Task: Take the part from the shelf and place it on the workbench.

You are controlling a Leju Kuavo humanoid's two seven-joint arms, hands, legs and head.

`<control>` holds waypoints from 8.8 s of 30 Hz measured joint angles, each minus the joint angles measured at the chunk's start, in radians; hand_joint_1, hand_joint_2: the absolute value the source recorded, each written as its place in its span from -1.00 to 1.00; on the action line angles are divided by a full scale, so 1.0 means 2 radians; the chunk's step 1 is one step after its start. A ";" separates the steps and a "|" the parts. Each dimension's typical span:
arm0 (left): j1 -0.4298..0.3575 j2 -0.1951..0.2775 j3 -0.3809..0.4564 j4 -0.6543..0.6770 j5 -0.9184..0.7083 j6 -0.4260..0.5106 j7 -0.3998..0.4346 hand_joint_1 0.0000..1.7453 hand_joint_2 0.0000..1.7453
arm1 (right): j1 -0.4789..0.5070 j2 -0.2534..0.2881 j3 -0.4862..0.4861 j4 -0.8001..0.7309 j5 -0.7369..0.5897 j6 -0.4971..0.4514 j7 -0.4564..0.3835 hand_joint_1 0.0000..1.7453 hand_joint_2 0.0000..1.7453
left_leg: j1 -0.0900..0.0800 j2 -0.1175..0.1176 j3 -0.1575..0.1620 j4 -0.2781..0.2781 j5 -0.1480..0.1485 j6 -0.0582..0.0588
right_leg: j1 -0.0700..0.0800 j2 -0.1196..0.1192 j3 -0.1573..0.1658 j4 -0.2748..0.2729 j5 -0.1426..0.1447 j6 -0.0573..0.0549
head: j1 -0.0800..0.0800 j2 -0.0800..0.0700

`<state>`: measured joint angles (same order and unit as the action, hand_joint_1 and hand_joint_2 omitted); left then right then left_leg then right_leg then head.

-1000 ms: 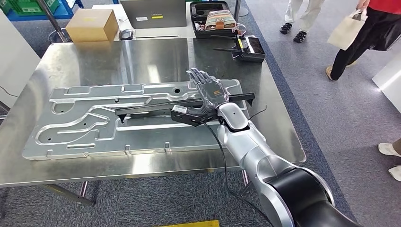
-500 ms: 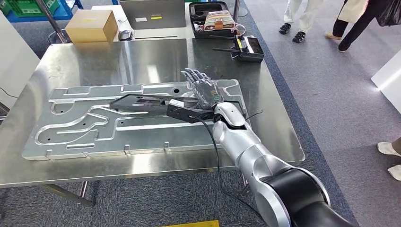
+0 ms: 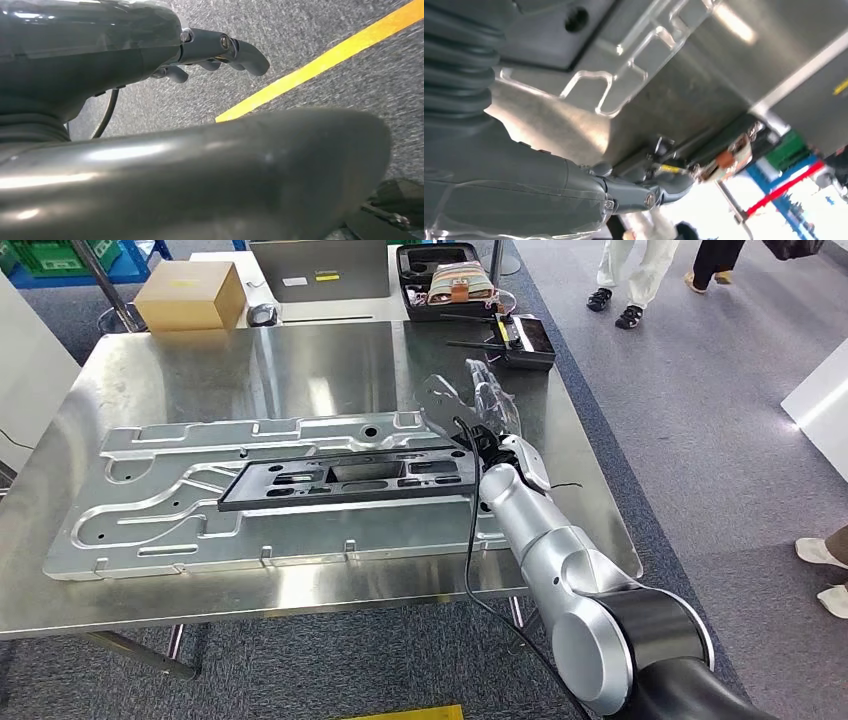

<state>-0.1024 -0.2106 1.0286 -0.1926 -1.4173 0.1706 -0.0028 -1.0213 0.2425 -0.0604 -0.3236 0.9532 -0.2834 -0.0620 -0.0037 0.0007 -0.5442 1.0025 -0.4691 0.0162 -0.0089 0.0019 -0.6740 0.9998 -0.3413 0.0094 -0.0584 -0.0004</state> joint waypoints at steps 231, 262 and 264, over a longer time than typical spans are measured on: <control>0.005 0.003 0.001 0.001 0.005 -0.010 0.035 -1.00 0.00 | 0.452 -0.025 -0.623 0.064 0.272 0.020 0.193 -1.00 -1.00 | -0.005 0.004 0.024 -0.018 -0.009 0.009 | 0.000 -0.002 0.028 -0.013 -0.016 0.004 | -0.001 0.000; 0.005 0.003 -0.012 0.001 -0.005 -0.018 0.025 -1.00 -1.00 | 0.452 -0.025 -0.622 0.064 0.265 0.031 0.175 -1.00 1.00 | -0.006 0.004 0.021 -0.017 -0.009 0.008 | -0.001 -0.002 0.026 -0.014 -0.014 0.005 | -0.001 0.000; 0.004 0.004 -0.012 0.001 -0.005 -0.019 0.026 -1.00 -1.00 | 0.453 -0.024 -0.622 0.064 0.265 0.031 0.175 -1.00 1.00 | -0.007 0.004 0.021 -0.016 -0.006 0.011 | -0.002 -0.002 0.027 -0.016 -0.010 0.008 | -0.001 0.000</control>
<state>-0.0935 -0.2033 1.0039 -0.1911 -1.4279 0.1329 0.0483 -0.1163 0.1935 -1.3046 -0.1962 1.4832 -0.2214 0.2876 -0.0179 0.0086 -0.5028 0.9696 -0.4807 0.0392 -0.0133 -0.0024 -0.6204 0.9686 -0.3614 0.0257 -0.0607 -0.0004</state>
